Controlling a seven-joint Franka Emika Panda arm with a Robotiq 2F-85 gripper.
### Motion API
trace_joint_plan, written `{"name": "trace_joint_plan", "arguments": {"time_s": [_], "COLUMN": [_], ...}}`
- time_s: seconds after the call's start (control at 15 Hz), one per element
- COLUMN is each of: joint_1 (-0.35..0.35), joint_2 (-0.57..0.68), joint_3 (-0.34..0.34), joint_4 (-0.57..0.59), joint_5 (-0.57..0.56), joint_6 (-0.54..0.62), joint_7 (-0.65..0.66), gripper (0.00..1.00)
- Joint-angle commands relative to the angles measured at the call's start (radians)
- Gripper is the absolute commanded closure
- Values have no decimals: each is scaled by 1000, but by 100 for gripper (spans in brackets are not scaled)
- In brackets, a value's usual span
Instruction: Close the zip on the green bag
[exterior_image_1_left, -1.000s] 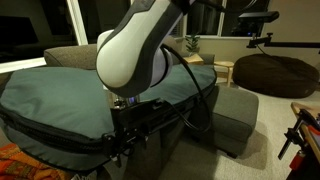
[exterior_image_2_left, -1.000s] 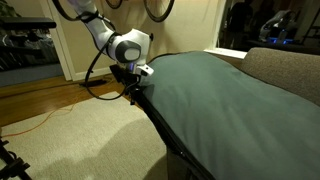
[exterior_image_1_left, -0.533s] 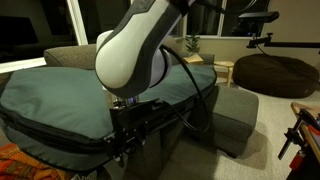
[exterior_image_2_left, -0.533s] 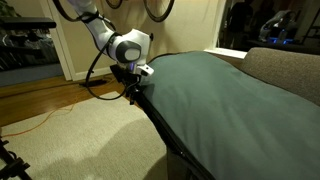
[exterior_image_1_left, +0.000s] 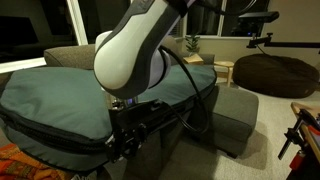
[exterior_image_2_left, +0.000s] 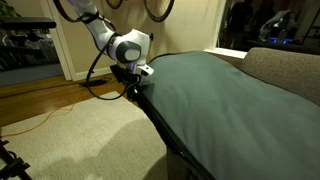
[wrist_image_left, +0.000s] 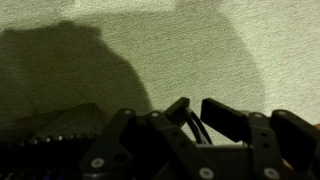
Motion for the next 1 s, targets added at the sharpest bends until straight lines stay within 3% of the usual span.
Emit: {"name": "trace_joint_plan", "arguments": {"time_s": [0.0,0.6,0.73,0.93], "joint_1": [9,8,-1,-18], "joint_2": [13,16,16,12], "joint_3": [-12,-9,-3,4], "joint_4": [14,11,5,-9], "joint_5": [-9,-6,0,11], "joint_6": [15,21,29,42], "joint_7": [5,1,-9,-26], "gripper": [97,93,61,44]}}
